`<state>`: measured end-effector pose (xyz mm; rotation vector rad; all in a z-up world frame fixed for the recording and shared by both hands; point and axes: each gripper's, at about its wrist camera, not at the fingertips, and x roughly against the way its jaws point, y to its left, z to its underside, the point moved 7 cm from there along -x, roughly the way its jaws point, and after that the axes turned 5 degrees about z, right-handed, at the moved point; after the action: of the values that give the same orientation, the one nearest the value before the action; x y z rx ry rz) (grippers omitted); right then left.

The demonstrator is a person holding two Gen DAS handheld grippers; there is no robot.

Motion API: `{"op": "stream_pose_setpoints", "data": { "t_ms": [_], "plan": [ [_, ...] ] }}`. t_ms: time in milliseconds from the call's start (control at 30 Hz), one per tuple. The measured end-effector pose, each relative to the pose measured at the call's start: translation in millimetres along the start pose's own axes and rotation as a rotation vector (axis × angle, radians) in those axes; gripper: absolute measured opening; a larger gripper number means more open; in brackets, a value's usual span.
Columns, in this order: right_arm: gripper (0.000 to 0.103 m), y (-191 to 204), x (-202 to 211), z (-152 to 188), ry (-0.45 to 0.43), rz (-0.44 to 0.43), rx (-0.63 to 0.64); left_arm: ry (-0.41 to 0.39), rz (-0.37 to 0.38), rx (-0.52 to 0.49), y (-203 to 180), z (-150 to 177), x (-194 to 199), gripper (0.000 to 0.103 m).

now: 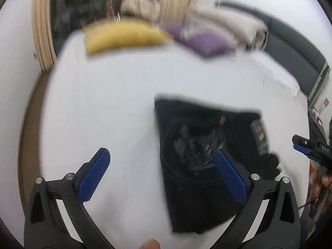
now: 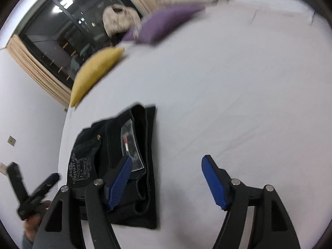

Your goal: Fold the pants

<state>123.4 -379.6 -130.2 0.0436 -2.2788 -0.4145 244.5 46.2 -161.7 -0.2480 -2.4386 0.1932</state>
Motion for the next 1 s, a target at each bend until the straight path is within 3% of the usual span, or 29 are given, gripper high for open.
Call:
{"op": "stream_pose_setpoints", "data": {
  "t_ms": [67,133,200,233,333,400,467,533,667,767,833,1000],
  "plan": [
    [0.074,10.1,36.3,-14.2,-0.117,0.02,0.066,-0.16,-0.059,-0.063,-16.9,-16.4,53.3,0.103],
    [0.081,32.7,76.1,-30.8,-0.264,0.024,0.134,-0.298,-0.154,-0.132,-34.3,-30.2,103.1,0.103],
    [0.102,48.8,124.4,-43.3,-0.43,0.017,0.179,-0.425,-0.239,-0.177,-50.4,-43.3,154.7,0.103],
    [0.103,59.2,153.0,-47.9,-0.53,0.009,0.201,-0.5,-0.263,-0.193,-60.2,-47.3,188.1,0.103],
    [0.103,87.6,225.5,-53.6,-0.756,-0.005,0.292,-0.642,-0.222,-0.204,-78.0,-52.5,265.1,0.103],
    [0.103,102.8,256.8,-54.3,-0.813,0.001,0.332,-0.664,-0.162,-0.206,-88.0,-53.8,291.4,0.103],
    [0.103,112.9,281.1,-54.3,-0.854,0.02,0.339,-0.622,-0.137,-0.212,-97.2,-53.9,306.3,0.103],
    [0.103,118.6,299.5,-52.4,-0.871,0.015,0.329,-0.557,-0.162,-0.229,-102.3,-50.0,313.0,0.103],
    [0.103,126.7,309.9,-46.1,-0.817,-0.046,0.33,-0.493,-0.178,-0.23,-106.1,-40.8,308.0,0.103],
    [0.103,130.5,297.5,-36.6,-0.712,0.011,0.334,-0.346,-0.226,-0.12,-90.9,-27.6,286.0,0.103],
    [0.103,130.2,278.3,-31.3,-0.613,0.058,0.317,-0.212,-0.196,-0.048,-85.9,-15.4,254.7,0.103],
    [0.103,121.7,223.5,-6.0,-0.359,0.064,0.238,-0.011,-0.164,0.008,-84.3,25.5,205.0,0.103]
  ]
}}
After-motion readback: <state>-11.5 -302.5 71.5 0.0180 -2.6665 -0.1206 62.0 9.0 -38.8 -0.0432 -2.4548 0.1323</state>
